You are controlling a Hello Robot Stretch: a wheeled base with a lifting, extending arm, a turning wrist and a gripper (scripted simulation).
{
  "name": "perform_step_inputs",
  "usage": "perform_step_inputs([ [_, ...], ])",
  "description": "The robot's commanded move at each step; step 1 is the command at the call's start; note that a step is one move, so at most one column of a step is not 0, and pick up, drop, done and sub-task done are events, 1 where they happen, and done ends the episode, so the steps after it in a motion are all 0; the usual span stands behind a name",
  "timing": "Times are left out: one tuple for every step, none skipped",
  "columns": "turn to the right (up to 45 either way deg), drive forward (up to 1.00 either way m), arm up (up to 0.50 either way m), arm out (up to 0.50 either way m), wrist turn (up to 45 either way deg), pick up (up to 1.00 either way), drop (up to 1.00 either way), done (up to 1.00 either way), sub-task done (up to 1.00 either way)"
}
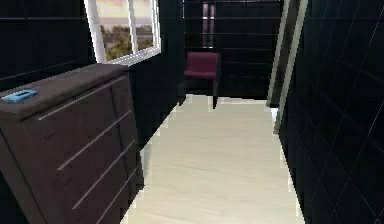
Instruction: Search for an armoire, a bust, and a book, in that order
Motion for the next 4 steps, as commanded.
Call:
perform_step_inputs([
  [15.0, 0.00, 0.00, 0.00, 0.0, 0.00, 0.00, 0.00, 0.00],
  [0.0, 1.00, 0.00, 0.00, 0.0, 0.00, 0.00, 0.00, 0.00],
  [0.0, 1.00, 0.00, 0.00, 0.0, 0.00, 0.00, 0.00, 0.00],
  [3.0, 0.00, 0.00, 0.00, 0.0, 0.00, 0.00, 0.00, 0.00],
])
